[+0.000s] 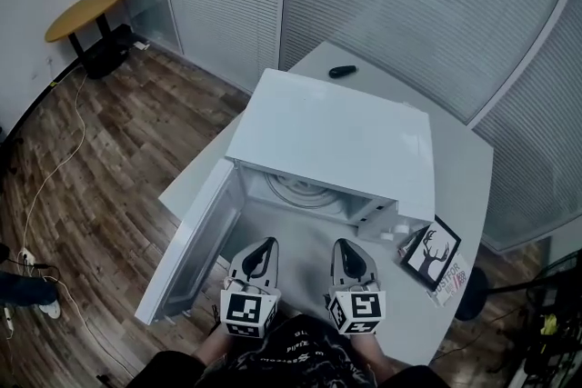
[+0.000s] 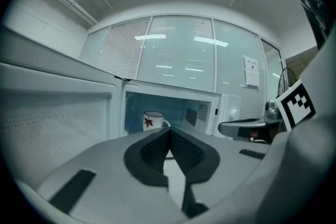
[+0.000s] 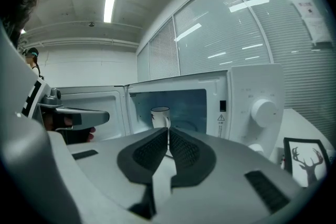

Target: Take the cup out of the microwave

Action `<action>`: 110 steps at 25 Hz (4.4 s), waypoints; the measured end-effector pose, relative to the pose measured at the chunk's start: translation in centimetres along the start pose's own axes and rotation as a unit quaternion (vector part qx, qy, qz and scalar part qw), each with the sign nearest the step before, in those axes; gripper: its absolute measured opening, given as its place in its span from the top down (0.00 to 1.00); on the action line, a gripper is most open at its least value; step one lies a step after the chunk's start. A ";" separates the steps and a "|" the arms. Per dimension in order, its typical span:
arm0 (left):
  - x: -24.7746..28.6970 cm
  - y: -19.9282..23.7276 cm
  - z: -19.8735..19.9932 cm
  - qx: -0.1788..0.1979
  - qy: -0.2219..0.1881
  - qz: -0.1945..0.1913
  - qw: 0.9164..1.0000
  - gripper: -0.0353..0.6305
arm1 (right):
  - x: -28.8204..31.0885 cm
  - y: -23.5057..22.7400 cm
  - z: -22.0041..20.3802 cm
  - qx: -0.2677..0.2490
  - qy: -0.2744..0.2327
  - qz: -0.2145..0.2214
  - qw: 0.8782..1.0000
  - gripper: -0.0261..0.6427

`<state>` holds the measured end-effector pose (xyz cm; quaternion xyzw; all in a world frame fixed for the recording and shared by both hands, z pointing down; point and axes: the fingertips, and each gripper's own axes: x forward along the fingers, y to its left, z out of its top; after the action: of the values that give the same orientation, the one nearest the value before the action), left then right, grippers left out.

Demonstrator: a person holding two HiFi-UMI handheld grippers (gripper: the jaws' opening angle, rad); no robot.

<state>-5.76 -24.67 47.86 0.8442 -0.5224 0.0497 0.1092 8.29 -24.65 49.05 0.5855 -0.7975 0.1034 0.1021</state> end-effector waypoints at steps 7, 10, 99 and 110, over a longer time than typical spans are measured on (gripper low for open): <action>0.5 2.1 0.2 0.004 0.002 -0.016 1.000 0.94 | 2.9 1.5 0.4 -0.002 0.008 0.003 1.000 0.88; 0.6 3.2 0.2 0.001 0.003 -0.016 1.000 0.94 | 4.1 2.0 0.4 -0.002 0.013 0.010 1.000 0.79; 2.5 3.5 -1.3 0.003 0.037 -0.048 0.998 0.94 | 18.7 -0.6 -1.4 0.037 0.061 -0.096 0.993 0.87; 2.6 3.6 -1.2 0.007 0.038 -0.050 0.998 0.94 | 18.4 -0.9 -1.1 0.046 0.046 -0.095 0.993 0.89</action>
<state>-7.73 -28.21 50.01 0.8677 -0.4745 0.0795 0.1254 3.77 -41.39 55.33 0.6574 -0.7269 0.1572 0.1212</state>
